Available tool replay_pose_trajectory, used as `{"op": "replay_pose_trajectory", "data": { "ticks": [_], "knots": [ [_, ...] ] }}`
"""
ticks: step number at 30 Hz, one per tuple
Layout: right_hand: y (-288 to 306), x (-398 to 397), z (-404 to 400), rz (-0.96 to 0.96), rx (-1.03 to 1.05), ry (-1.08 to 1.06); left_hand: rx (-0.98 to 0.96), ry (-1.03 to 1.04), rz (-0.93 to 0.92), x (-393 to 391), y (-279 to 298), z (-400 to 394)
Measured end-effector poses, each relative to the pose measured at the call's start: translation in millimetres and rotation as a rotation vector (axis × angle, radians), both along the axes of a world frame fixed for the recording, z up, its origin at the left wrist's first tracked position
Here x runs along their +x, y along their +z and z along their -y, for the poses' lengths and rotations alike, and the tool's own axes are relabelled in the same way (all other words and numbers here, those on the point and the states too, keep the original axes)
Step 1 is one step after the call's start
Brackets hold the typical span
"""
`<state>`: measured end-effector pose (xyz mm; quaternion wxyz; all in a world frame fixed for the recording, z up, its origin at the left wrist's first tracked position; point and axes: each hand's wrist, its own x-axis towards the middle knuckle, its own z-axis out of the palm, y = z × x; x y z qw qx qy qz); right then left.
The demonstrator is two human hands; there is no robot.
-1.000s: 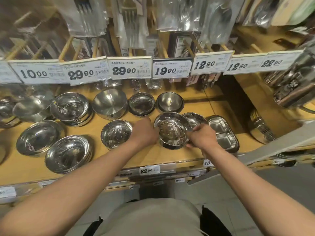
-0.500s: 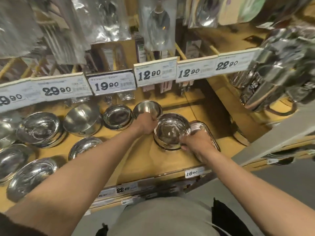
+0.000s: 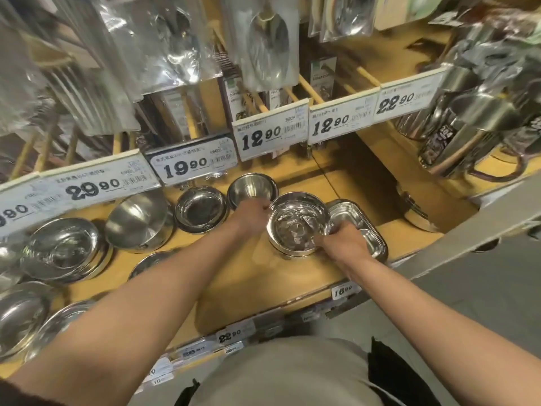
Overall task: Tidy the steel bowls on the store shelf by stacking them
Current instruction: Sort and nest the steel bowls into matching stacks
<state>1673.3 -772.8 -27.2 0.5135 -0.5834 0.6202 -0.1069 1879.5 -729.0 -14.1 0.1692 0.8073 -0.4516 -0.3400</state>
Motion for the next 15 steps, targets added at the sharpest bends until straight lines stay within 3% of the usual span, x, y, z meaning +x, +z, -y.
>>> {"op": "replay_pose_trajectory", "data": {
  "ticks": [6,10,15],
  "knots": [
    [0,0,6,-0.059,-0.103,-0.030,0.062,-0.033,-0.015,-6,5,-7],
    [3,-6,16,-0.126,-0.224,0.012,0.105,0.037,-0.175,-21,2,-24],
    [5,-12,13,-0.178,-0.291,0.109,0.100,0.082,-0.118,-35,4,-29]
  ]
}}
